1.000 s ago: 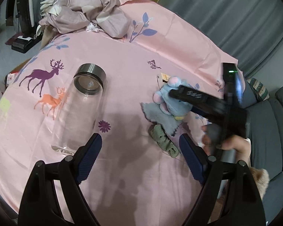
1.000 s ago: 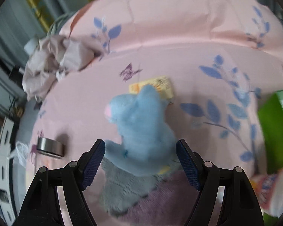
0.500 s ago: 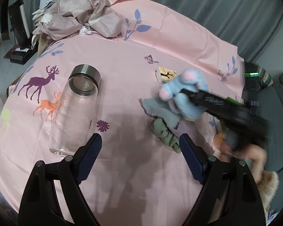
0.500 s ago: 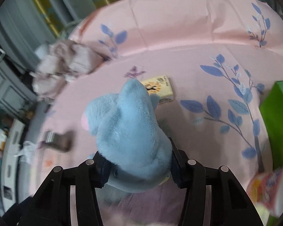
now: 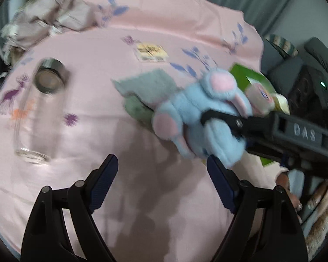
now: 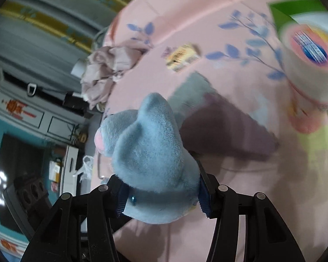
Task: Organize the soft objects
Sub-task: 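Lift the blue bunny with the right gripper and carry it to the box, then lower the bunny into the green box and open the right gripper, then move the right gripper back to the cream snack box on the sheet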
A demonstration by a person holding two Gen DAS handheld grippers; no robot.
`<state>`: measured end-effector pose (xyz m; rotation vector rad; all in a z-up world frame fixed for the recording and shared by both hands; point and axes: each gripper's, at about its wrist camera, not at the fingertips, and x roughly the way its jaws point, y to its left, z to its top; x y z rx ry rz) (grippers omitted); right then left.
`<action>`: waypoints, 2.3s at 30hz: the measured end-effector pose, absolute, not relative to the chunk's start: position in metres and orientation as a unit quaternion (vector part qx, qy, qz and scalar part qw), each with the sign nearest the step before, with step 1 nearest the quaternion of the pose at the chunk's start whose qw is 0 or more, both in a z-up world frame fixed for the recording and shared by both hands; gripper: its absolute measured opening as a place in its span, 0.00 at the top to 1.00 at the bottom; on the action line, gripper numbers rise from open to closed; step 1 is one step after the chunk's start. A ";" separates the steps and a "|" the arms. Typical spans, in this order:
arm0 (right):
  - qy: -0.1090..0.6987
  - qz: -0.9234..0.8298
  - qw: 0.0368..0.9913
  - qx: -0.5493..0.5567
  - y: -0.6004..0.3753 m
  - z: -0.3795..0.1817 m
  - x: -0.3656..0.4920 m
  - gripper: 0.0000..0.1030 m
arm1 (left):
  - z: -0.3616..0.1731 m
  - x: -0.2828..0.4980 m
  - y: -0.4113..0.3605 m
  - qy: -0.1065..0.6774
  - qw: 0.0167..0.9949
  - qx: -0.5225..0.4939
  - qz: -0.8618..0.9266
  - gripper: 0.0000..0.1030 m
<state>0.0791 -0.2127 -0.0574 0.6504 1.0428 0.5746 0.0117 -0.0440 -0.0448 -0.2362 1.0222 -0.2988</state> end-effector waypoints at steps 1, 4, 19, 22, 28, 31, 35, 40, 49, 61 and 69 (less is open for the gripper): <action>0.483 0.264 0.776 0.307 -0.216 -0.060 0.080 0.47 | -0.050 0.012 -0.049 0.493 0.847 -0.121 -0.160 0.20; 0.484 0.261 0.774 0.314 -0.221 -0.064 0.081 0.47 | -0.058 0.012 -0.063 0.499 0.836 -0.124 -0.190 0.21; 0.396 0.342 0.773 0.358 -0.246 -0.013 0.060 0.47 | 0.002 0.011 -0.114 0.392 0.876 -0.093 -0.265 0.72; 0.351 0.329 0.800 0.359 -0.272 0.013 0.052 0.47 | 0.028 0.016 -0.140 0.366 0.884 -0.067 -0.282 0.72; 0.268 0.295 0.830 0.389 -0.341 0.043 0.040 0.46 | 0.065 0.028 -0.206 0.318 0.886 0.005 -0.338 0.73; 0.253 0.272 0.834 0.408 -0.373 0.041 0.042 0.46 | 0.066 0.041 -0.238 0.317 0.880 0.032 -0.354 0.74; 0.239 0.233 0.842 0.424 -0.406 0.031 0.051 0.46 | 0.053 0.070 -0.276 0.338 0.863 0.062 -0.371 0.74; 0.254 0.195 0.826 0.464 -0.440 -0.003 0.079 0.46 | 0.023 0.111 -0.308 0.397 0.833 0.057 -0.382 0.74; 0.279 0.144 0.801 0.509 -0.466 -0.049 0.100 0.46 | -0.013 0.147 -0.340 0.460 0.806 0.046 -0.370 0.73; 0.304 0.070 0.804 0.506 -0.472 -0.062 0.098 0.43 | -0.012 0.118 -0.333 0.462 0.803 0.041 -0.374 0.73; 0.281 0.039 0.812 0.509 -0.484 -0.051 0.077 0.25 | 0.024 0.090 -0.313 0.423 0.820 0.025 -0.384 0.52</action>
